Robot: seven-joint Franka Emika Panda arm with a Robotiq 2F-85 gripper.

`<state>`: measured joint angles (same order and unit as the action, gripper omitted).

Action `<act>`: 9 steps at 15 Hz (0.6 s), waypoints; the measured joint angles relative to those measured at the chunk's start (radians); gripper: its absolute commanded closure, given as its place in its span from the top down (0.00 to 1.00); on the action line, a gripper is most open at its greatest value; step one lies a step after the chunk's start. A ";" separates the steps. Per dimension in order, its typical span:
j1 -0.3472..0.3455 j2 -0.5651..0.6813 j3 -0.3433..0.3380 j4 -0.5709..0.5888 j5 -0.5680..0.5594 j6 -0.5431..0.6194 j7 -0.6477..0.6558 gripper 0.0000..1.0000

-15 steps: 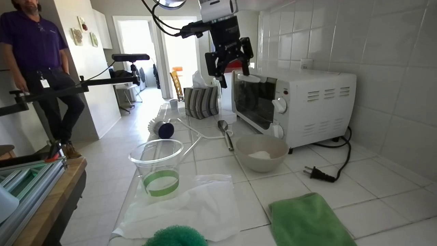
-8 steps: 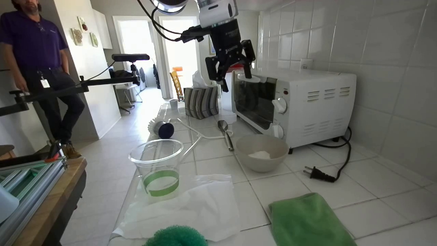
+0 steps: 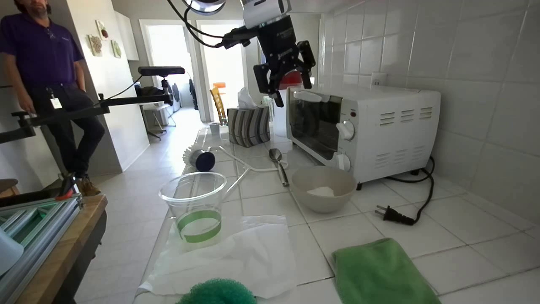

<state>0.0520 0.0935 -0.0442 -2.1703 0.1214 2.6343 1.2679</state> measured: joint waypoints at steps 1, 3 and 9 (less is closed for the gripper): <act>0.000 -0.004 0.001 -0.001 0.000 0.000 0.000 1.00; -0.001 -0.007 0.001 -0.003 0.000 0.000 0.000 1.00; -0.011 -0.006 -0.004 -0.005 0.000 0.000 0.000 1.00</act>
<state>0.0408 0.0874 -0.0483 -2.1751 0.1214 2.6345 1.2680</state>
